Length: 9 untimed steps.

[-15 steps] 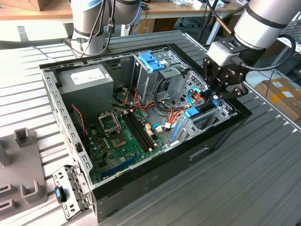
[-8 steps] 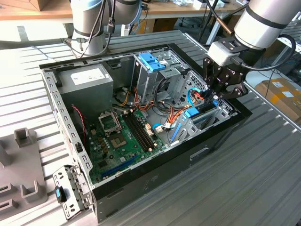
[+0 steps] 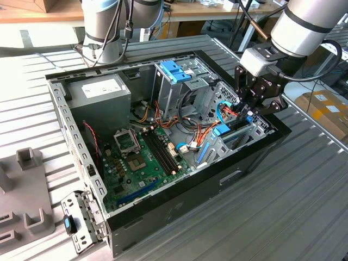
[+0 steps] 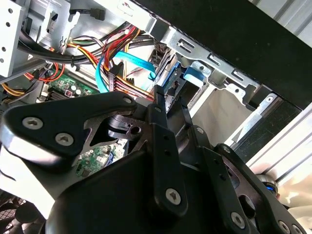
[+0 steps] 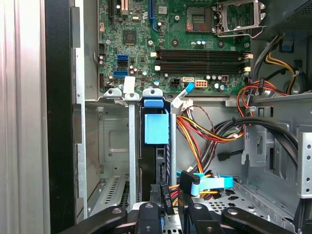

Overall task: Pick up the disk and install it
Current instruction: 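Insert the first disk wire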

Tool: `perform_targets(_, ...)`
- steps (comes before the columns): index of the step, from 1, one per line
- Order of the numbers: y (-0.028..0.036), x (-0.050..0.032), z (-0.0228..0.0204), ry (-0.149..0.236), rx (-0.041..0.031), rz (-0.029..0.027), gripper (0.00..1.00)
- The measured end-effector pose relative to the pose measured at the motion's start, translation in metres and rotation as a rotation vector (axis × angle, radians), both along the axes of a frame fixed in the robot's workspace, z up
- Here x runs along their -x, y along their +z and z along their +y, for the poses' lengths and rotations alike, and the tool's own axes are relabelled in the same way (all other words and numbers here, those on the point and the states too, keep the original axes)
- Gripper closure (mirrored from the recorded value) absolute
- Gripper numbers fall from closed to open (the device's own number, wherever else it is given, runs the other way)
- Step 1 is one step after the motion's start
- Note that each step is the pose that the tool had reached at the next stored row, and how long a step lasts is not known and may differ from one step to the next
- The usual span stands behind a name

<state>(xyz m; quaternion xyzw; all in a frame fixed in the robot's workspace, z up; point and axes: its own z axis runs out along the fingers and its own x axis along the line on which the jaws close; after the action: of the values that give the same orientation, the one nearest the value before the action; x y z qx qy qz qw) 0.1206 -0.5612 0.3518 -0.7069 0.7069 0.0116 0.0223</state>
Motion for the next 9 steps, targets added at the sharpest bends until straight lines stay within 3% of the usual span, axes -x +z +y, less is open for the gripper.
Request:
perform_targets(2, 0.0000, 0.0000, 0.0000, 0.000, -0.0001, 0.0000, 0.73)
perform_targets(3, 0.0000, 0.0000, 0.0000, 0.000, 0.0000, 0.0000, 0.84)
perform_targets(9, -0.0001, -0.0002, 0.0000, 0.000, -0.0001, 0.0000, 0.84)
